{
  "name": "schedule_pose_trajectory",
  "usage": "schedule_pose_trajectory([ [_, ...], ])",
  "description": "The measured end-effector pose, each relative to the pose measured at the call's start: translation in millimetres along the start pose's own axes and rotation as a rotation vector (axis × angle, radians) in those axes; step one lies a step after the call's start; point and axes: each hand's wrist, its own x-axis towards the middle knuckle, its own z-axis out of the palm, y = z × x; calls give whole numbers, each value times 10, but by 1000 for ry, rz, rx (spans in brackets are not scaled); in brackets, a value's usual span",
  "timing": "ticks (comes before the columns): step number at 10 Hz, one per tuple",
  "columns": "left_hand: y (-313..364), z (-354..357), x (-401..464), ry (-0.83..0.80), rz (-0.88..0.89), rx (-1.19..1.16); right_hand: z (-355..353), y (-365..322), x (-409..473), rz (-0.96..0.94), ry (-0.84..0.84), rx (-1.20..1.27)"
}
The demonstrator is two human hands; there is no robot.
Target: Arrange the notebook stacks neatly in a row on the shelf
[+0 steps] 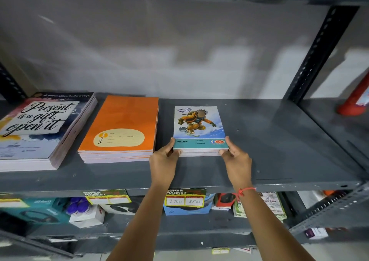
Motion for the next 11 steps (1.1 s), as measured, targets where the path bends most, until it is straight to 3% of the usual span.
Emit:
schedule_pose_trajectory([
  [3, 1, -22, 7, -21, -13, -76, -46, -38, -22, -10, -40, 22],
  [8, 89, -11, -28, 12, -22, -97, -21, -10, 21, 48, 31, 65],
  [10, 228, -173, -193, -122, 93, 166, -145, -156, -155, 114, 61, 24],
  [11, 362, -329, -478, -154, 305, 322, -216, -251, -596, -81, 164, -188],
])
